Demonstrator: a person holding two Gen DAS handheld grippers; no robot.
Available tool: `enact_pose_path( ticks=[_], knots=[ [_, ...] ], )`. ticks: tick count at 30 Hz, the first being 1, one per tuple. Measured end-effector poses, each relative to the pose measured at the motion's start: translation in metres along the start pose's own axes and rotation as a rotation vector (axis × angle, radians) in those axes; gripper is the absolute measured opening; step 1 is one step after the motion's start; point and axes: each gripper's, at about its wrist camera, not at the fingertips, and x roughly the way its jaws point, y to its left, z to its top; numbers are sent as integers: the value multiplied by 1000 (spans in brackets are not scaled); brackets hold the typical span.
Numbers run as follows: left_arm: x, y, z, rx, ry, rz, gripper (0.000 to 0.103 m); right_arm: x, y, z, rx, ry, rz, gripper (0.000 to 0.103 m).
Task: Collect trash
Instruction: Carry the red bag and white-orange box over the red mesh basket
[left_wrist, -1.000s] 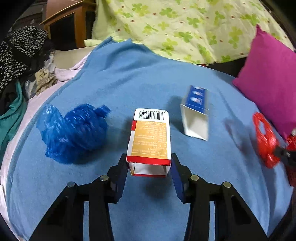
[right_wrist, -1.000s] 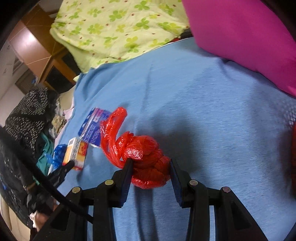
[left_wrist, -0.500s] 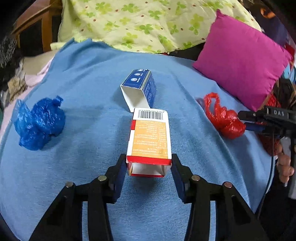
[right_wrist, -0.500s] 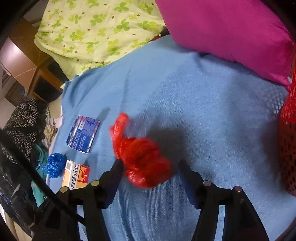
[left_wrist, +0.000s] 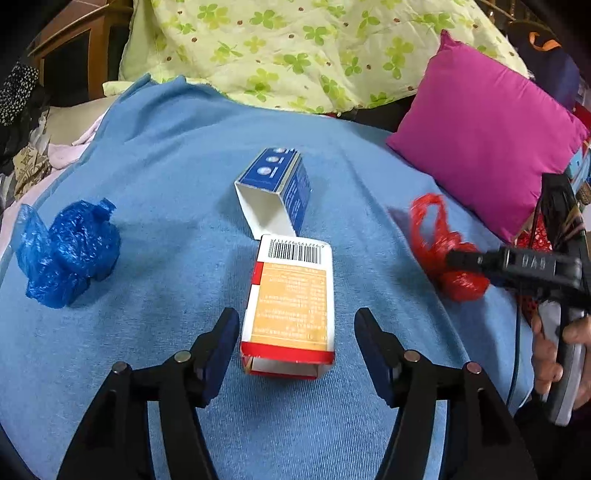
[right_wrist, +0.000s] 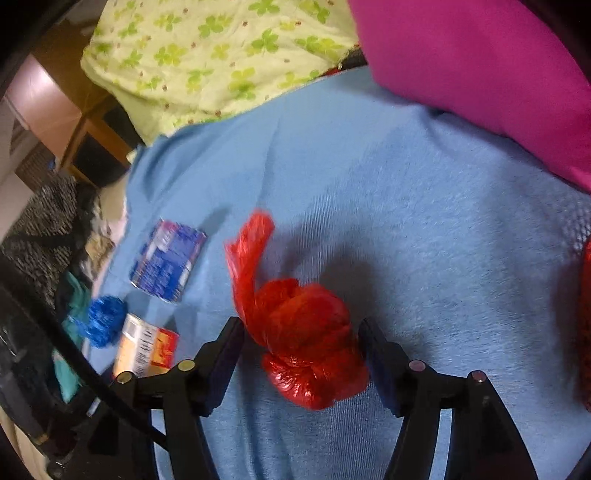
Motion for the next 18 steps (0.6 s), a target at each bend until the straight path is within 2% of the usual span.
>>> enact_pose_path(
  ticks=[1, 2, 4, 5, 10, 14, 18],
  knots=[
    [3, -1, 0, -2, 2, 5, 66, 3, 1, -2, -12, 8, -20, 57],
    [6, -2, 2, -1, 5, 8, 66, 6, 2, -4, -24, 15, -38, 52],
    [10, -5, 3, 8, -1, 29, 51, 4, 3, -6, -33, -1, -38, 49],
    [13, -8, 4, 17, -2, 44, 48, 1, 3, -6, -35, -15, -38, 49],
    [1, -17, 7, 46, -69, 95, 47, -20, -4, -6, -8, -94, -21, 48],
    [-18, -37, 7, 109, -134, 191, 47, -36, -9, -9, 24, -134, 9, 48],
    [-39, -54, 11, 102, -164, 217, 47, -56, -11, -13, 15, -177, 18, 48]
  ],
)
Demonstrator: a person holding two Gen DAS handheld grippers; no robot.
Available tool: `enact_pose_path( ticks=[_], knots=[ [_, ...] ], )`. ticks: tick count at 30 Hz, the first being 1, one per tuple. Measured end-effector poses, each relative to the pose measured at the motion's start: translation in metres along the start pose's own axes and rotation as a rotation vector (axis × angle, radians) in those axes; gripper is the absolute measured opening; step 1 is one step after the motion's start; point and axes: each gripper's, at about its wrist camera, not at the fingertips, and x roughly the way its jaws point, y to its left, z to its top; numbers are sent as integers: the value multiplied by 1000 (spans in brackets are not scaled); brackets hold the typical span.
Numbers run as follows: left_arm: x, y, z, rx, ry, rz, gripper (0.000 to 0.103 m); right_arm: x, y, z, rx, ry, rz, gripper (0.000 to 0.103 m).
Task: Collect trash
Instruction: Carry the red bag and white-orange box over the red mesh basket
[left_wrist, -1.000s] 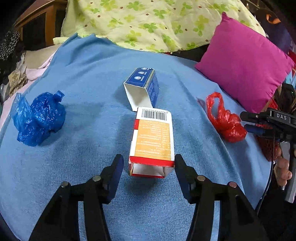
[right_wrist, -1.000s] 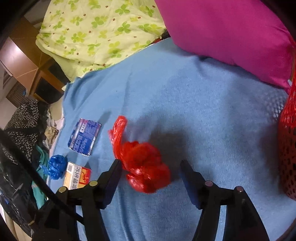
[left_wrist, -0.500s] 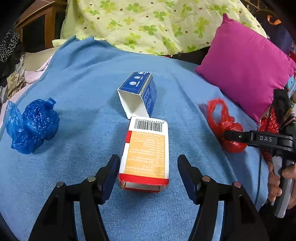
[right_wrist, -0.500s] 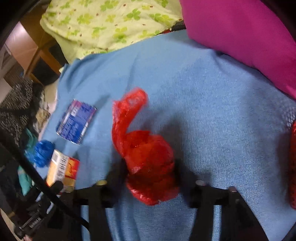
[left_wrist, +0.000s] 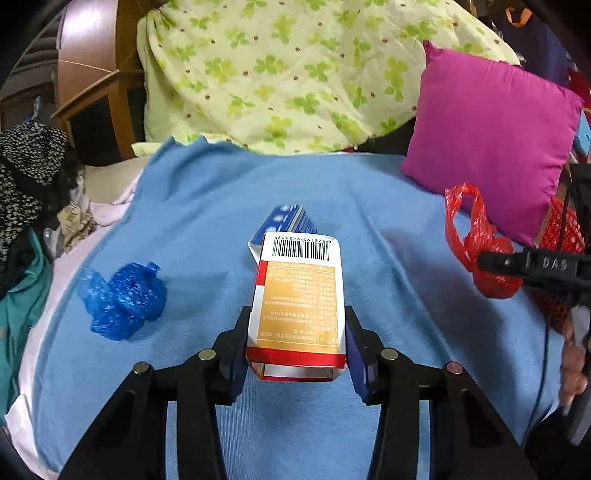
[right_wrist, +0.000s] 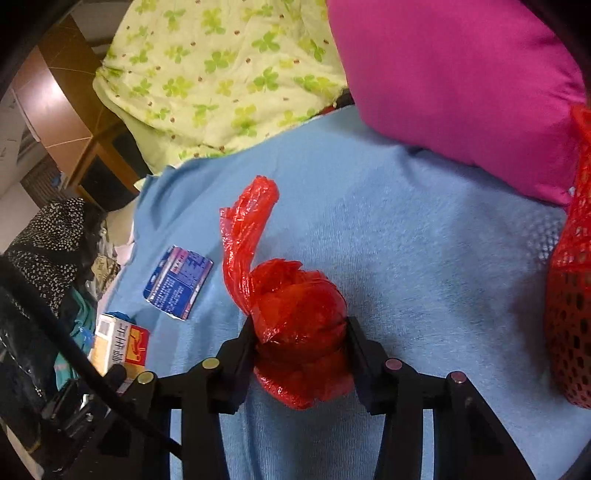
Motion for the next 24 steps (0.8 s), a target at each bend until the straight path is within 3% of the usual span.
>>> enact_pose_path(
  ticks=[6, 12, 24],
  knots=[
    [-38, -18, 5, 35, -27, 40, 47, -35, 2, -4, -22, -107, 10, 48],
    [-81, -33, 12, 66, -90, 51, 48, -83, 5, -24, -40, -228, 78, 48],
    [-130, -72, 26, 113, -161, 30, 48, -167, 11, -33, -62, -304, 124, 48]
  ],
)
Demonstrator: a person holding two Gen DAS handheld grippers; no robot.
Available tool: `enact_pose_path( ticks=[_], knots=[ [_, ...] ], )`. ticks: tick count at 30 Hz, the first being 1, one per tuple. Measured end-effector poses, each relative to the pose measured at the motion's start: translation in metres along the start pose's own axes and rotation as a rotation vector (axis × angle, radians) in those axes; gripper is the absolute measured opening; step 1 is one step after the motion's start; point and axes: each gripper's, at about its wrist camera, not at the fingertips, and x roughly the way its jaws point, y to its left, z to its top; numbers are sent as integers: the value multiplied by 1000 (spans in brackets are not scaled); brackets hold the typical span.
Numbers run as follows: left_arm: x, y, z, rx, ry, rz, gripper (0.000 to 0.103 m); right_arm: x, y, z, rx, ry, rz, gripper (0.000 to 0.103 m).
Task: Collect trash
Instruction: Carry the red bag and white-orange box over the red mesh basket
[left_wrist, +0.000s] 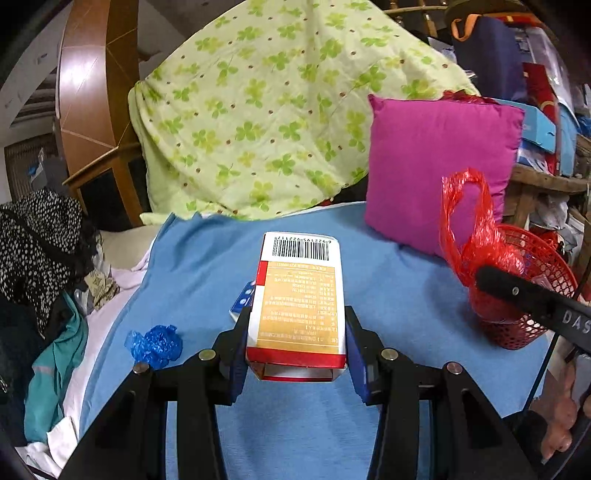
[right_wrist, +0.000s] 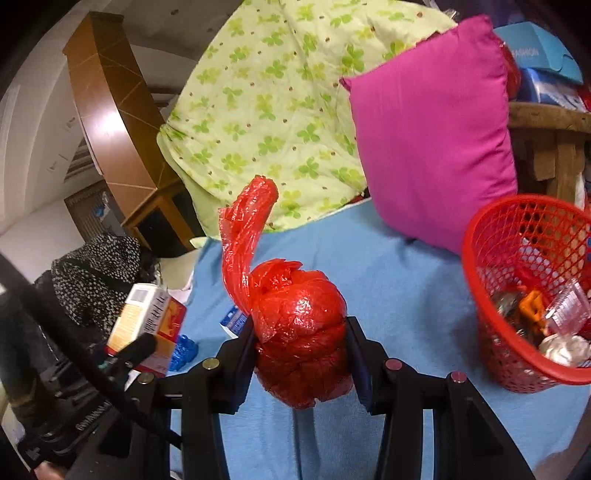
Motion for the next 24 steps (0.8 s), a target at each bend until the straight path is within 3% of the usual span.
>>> enact_pose_path(
  ticks=[9, 24],
  knots=[
    [-18, -18, 14, 35, -38, -5, 48, -40, -5, 9, 0, -42, -8, 48],
    [-33, -44, 26, 84, -78, -45, 48, -74, -35, 16, 26, -107, -70, 48]
  ],
)
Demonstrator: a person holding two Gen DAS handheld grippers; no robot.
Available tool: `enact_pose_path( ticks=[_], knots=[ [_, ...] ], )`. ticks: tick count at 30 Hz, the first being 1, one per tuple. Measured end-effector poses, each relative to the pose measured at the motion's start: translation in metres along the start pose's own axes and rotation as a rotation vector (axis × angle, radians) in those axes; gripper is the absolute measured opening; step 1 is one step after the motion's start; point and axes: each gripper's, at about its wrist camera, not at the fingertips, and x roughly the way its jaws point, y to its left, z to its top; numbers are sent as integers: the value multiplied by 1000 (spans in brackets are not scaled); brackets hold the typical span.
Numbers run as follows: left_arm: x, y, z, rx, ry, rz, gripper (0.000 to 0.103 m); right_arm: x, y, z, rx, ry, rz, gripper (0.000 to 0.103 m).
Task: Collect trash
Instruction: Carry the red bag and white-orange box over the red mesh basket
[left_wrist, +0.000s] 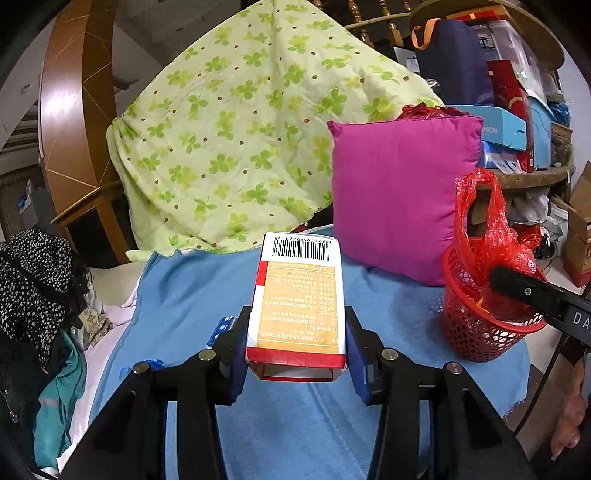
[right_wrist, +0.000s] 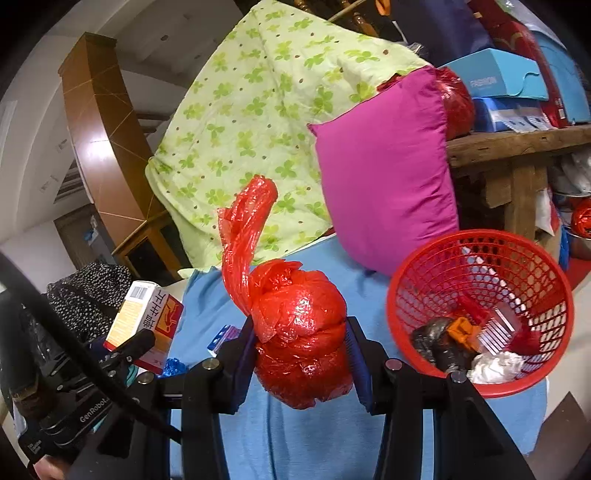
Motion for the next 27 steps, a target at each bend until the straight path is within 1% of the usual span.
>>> enact_pose_path(
  ticks=[9, 27],
  knots=[
    [-3, -11, 8, 0, -10, -38, 48, -17, -10, 7, 10, -36, -33, 48],
    [6, -40, 22, 44, -4, -67, 48, -43, -34, 15, 48, -90, -70, 48]
  ],
)
